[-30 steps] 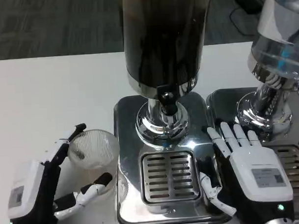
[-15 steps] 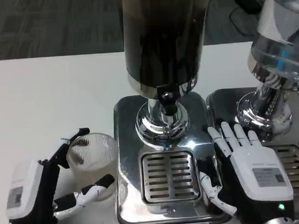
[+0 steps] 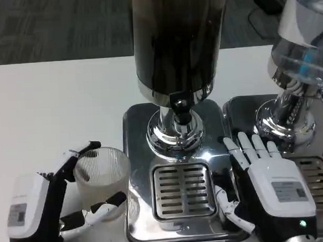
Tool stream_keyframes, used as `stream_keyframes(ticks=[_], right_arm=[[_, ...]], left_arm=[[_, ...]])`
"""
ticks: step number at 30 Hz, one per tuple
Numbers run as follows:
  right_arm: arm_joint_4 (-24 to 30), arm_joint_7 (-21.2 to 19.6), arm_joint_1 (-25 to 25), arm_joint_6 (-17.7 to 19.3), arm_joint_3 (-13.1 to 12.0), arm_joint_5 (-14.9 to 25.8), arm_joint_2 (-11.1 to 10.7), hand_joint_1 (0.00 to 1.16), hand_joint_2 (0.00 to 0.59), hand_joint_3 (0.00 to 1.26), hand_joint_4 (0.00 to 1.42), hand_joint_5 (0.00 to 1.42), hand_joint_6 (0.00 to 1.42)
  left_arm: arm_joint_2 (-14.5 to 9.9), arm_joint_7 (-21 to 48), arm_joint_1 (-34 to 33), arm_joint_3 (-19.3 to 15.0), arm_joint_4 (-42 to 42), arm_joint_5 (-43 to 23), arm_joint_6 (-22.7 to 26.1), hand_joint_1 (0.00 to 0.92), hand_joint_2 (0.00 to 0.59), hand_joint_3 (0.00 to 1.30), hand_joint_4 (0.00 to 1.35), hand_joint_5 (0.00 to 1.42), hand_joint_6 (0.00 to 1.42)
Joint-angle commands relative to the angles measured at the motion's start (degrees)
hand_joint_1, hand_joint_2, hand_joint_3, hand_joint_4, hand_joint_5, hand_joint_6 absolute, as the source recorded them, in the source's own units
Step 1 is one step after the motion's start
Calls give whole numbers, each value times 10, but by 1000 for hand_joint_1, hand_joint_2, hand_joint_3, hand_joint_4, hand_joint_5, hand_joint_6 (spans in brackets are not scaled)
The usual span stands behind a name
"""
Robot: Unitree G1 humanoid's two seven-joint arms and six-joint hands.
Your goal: Grasp the cup under the faucet to collect the drink, then remove the cup.
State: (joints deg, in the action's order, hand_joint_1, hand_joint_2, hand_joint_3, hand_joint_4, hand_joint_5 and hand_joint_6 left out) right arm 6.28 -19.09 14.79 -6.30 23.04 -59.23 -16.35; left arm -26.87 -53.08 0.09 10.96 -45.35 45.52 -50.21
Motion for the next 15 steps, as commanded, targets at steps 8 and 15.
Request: stream_keyframes(ticks=[8,15], right_arm=[[-5,-5,-1,-1,1,2,2,236,514,106,0,0,0],[-6,-7,-2,0,-1,2,1,233,514,105,0,0,0]], left_arm=[[-17,-57,-4,21,21,25,5,646,196,377,422,698,737],[-21,-80,-18,35,30,41,14,649,196,383,422,697,732]])
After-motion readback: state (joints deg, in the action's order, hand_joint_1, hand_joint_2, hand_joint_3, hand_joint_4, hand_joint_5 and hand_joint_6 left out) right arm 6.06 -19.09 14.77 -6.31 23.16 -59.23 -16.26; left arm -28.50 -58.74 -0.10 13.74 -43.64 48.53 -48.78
